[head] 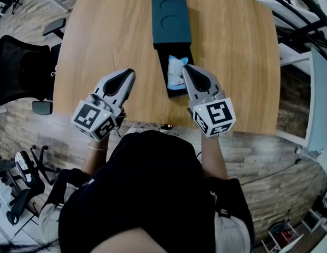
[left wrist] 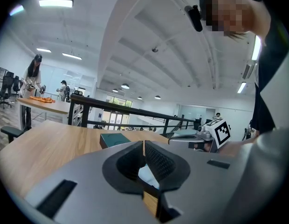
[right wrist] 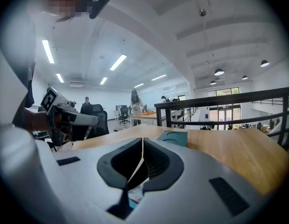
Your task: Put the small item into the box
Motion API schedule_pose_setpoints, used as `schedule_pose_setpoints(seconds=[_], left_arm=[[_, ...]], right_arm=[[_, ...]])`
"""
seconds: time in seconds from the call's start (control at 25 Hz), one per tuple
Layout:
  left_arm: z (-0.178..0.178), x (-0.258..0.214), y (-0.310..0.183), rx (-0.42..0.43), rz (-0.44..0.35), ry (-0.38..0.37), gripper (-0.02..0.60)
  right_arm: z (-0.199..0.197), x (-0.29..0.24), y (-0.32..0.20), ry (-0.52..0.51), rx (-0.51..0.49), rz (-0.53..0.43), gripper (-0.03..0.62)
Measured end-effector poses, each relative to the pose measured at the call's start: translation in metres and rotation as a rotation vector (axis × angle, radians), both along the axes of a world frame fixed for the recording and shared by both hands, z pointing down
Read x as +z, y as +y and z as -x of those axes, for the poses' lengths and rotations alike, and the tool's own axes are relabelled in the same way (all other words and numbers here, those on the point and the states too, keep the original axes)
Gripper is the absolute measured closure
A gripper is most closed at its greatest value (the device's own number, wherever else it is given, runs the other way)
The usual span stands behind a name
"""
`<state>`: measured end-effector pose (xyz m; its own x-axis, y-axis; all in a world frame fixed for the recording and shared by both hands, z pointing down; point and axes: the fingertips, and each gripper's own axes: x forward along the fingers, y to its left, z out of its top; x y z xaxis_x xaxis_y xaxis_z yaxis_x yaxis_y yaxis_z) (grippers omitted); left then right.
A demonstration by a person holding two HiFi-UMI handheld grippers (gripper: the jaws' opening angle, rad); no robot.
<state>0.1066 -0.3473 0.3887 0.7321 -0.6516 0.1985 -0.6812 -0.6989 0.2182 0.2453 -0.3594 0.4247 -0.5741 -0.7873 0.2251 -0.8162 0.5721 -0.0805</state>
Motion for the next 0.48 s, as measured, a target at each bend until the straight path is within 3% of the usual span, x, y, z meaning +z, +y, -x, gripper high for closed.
schedule_pose_setpoints(seconds=[0.48], left_arm=[[0.005, 0.002, 0.016, -0.011, 0.002, 0.008, 0.558]], right_arm=[[0.005, -0.003, 0.016, -0.003, -0.007, -0.011, 0.568]])
